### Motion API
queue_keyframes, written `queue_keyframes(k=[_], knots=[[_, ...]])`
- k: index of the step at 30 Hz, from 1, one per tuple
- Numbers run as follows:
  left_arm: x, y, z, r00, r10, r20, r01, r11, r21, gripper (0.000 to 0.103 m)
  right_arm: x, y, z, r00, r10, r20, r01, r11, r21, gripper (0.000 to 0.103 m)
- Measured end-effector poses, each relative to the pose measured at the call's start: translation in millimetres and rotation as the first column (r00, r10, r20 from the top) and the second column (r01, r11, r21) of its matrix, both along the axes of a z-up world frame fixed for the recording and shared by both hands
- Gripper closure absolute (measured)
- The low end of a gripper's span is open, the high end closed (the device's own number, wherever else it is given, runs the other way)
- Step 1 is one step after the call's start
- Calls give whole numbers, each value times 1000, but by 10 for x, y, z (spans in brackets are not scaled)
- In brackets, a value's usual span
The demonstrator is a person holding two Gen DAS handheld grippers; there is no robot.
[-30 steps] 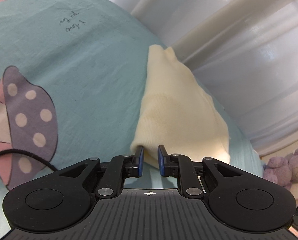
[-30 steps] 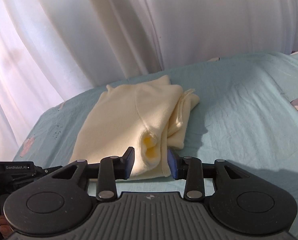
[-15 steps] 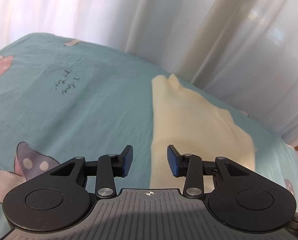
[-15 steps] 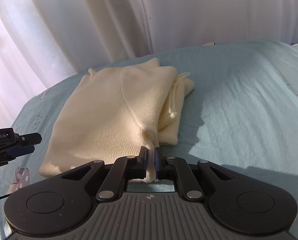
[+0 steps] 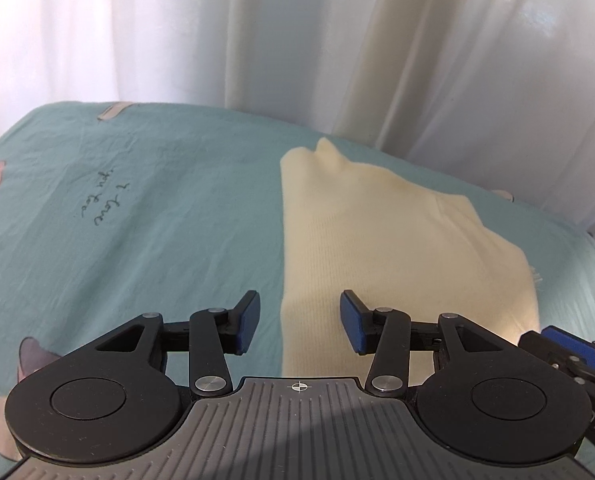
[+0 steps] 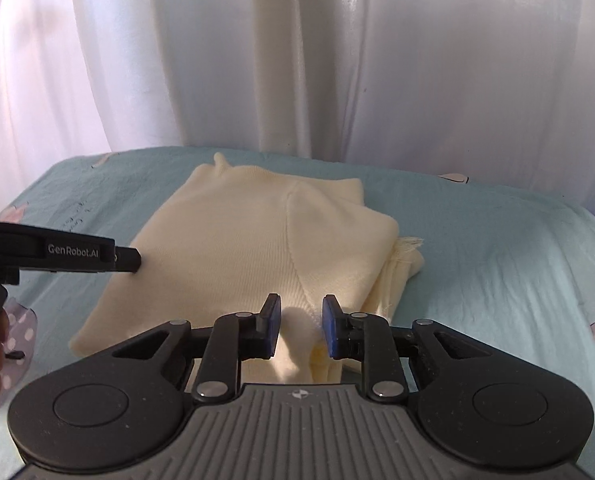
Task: Fold small clothes
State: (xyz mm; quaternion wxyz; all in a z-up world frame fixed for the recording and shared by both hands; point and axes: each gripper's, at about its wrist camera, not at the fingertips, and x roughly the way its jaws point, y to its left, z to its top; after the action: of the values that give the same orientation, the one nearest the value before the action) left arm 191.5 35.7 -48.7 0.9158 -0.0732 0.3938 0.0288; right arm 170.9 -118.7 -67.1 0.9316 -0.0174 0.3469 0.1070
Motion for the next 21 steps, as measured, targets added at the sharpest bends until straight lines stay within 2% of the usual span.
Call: queue_keyframes(k=[2,5,8,12,14,16,17,20,21], knots=[[46,-22,-60,1000,-2,-12,3,1000,13,50,12,-1,-86,1000,-9,7,9,999,-48,82],[60,-35,-87,1000,-12,-8,12,1000,23,47,7,-49,-128,1000,1,7,0,999,-49,79],[72,-65,-135,1000,-23,-2,23,998,66,39,13,-87,-165,1000,4,5,-3,999,-35,76],[45,-90,-173,999,-28,20,26,995,96,35,6,-127,-190,1000,1,3,-1,1000,-6,71],[28,-115,-188,999,-32,31,28,992,121,31,-2,-136,-196,1000,3,8,-2,1000,-17,64],[7,-135,-192,999,-35,35,29,988,153,27,-5,-154,-183,1000,-11,2,12,1000,-28,50],[-8,-136,-187,999,-36,33,31,987,160,25,-17,-178,-167,1000,-23,-12,23,1000,-15,49],[-84,-77,-158,1000,-29,7,28,991,131,22,-123,-265,-116,992,-74,-99,80,995,55,40],[-118,-60,-143,1000,-24,-3,24,992,123,18,-212,-290,-112,987,-93,-132,103,992,76,32]])
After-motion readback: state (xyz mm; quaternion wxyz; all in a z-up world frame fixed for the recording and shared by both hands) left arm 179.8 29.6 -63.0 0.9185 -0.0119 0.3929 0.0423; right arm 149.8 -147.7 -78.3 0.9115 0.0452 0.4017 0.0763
